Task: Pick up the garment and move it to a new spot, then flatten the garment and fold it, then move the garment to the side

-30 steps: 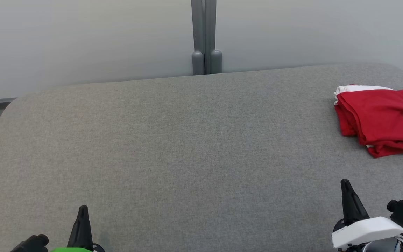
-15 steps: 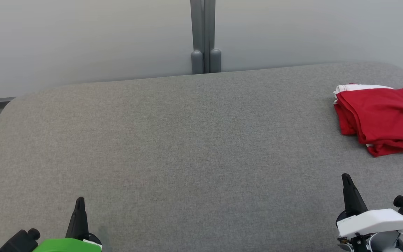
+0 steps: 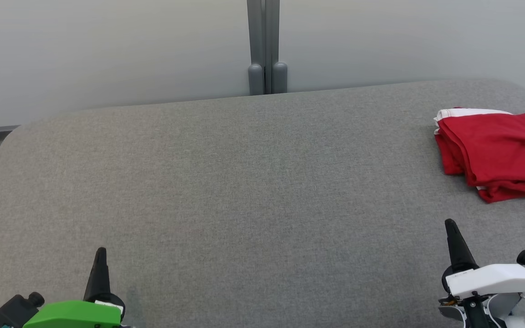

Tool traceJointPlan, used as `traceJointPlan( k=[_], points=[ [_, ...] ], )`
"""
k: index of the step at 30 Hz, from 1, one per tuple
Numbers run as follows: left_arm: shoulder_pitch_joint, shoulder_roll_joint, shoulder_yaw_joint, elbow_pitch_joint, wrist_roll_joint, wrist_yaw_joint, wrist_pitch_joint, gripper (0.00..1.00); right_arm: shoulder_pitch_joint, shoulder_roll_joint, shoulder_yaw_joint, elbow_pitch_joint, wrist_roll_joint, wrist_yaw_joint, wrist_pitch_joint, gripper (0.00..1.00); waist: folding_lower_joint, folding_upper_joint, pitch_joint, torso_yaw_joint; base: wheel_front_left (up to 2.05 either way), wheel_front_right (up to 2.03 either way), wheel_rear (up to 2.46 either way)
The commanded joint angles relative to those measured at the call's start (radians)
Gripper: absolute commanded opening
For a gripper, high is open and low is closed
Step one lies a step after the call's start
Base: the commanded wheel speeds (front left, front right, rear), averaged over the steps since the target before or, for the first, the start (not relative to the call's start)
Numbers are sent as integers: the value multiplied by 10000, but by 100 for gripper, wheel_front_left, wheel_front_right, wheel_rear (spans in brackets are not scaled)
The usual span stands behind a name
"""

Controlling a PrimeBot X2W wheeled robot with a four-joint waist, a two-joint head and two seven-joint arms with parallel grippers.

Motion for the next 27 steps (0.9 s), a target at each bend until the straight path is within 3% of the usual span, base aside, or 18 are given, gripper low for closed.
traceJointPlan(
  k=[1, 27],
  points=[
    [-306, 49, 56, -63, -277, -53, 67, 0, -244, -63, -35, -63, 320, -5, 74, 0, 0, 0, 4, -2, 0, 0, 0],
    [-805, 60, 284, -14, -2708, -89, 731, 0, -660, -64, -162, 89, 3089, -4, 740, 0, 0, 0, 69, -38, 0, 0, 0]
  ],
)
